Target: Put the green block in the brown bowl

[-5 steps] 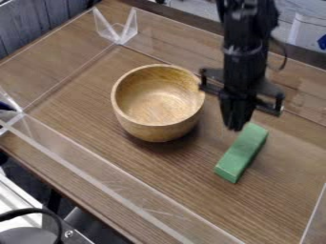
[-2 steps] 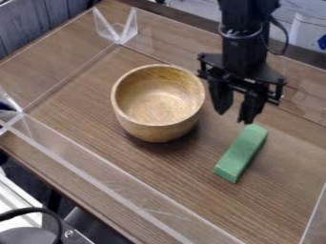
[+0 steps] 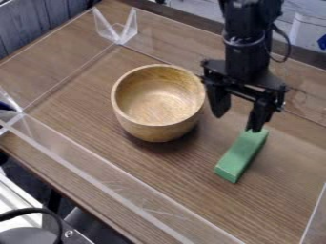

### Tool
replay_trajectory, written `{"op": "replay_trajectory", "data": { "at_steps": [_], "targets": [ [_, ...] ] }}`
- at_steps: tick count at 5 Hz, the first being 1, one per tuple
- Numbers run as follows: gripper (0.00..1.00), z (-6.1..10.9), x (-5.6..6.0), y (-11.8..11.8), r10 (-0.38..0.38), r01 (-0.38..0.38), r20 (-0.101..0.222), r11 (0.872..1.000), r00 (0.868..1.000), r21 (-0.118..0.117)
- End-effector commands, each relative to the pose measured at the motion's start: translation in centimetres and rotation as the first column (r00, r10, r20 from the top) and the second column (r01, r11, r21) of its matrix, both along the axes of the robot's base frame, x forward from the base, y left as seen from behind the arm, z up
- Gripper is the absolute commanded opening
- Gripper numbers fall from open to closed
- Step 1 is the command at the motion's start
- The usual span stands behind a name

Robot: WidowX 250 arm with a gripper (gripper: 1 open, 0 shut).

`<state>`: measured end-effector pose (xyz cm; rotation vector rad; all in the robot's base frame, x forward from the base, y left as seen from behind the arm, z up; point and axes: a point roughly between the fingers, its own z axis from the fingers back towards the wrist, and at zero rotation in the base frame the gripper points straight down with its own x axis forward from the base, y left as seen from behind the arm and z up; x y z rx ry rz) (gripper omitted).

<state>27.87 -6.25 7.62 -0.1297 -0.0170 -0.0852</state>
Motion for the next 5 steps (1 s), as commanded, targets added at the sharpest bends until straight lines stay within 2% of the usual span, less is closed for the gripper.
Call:
{"op": "replay_trajectory", "data": {
  "at_steps": [1,3,5],
  "targets": [
    [1.00,0.1,0.5,-0.5,-0.009,0.009,0.028,1.000,1.000,-0.006],
    [1.00,-2.1,0.2,-1.0,-0.021,0.021,0.011,1.000,1.000,-0.011],
    [1.00,-3.6,0.3,-1.3,-0.021,0.021,-0.006,1.000,1.000,-0.014]
  ]
}}
